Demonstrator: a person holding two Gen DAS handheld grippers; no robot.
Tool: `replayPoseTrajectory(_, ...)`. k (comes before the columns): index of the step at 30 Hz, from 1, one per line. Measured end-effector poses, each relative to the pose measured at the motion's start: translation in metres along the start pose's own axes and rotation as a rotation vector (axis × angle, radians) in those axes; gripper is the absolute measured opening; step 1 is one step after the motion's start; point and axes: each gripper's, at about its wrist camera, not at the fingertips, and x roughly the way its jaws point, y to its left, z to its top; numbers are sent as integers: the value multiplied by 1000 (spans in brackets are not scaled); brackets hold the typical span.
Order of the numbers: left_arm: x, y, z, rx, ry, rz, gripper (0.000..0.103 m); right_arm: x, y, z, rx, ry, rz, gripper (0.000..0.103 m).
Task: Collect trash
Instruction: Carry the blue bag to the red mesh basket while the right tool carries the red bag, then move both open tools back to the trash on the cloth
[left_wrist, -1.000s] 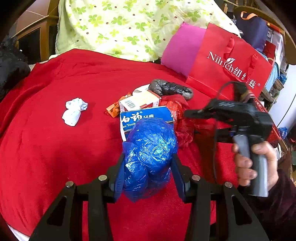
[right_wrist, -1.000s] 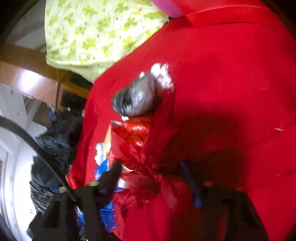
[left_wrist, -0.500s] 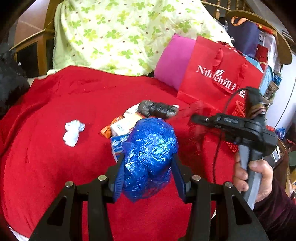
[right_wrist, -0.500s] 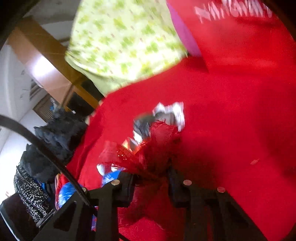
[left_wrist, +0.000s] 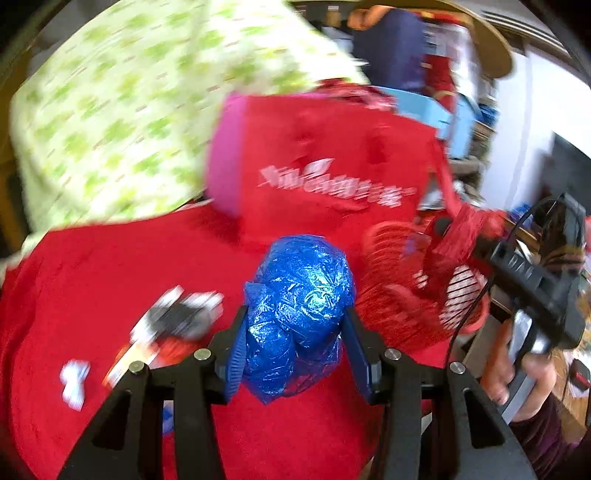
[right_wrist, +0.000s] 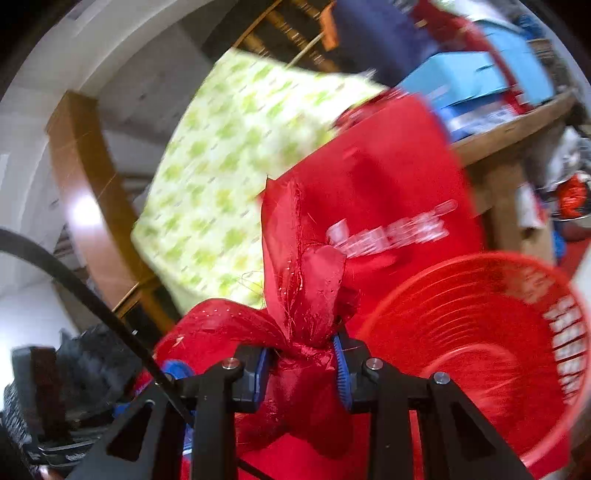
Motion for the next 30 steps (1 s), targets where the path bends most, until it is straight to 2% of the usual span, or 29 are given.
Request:
replayPoseTrajectory(1,10,-16,11,27,-6,-26,51,-6,-14,5,15,-11,-43,34)
replayPoseTrajectory(4,37,-52,33,75,2,-79,51,-14,-44,12,77,-12,-88,34)
replayPoseTrajectory(9,92,-95,53,93,69,-168,51,-17,-80,13,146,5,-151,35)
replayPoseTrajectory(11,106,-106,56,97,90,-177,58,-17,-94,14,193,12,-153,37)
replayPoseTrajectory(13,115,-114,55,109,102,-182,64,-17,-99,14,223,11,-163,60)
replayPoseTrajectory(14,117,-117,53,116,106,-180,67,-20,-101,14,229,-6,-167,75)
replayPoseTrajectory(16,116,-116,51,126,103,-172,67,-25,-100,14,212,-31,-171,76)
replayPoseTrajectory(19,101,-101,43,116,85,-158,67,-27,-92,14,195,-57,-154,76)
replayPoseTrajectory(22,79,-77,32,83,59,-130,67,-30,-68,16,143,-113,-90,76)
replayPoseTrajectory(26,32,-15,-5,13,41,-21,70,-33,-20,6,4,-165,12,76)
replayPoseTrajectory(27,24,0,-14,-3,42,9,70,-32,0,1,-52,-169,62,76)
replayPoseTrajectory(30,-14,59,-53,-84,60,132,71,-23,41,-14,-135,-133,180,79)
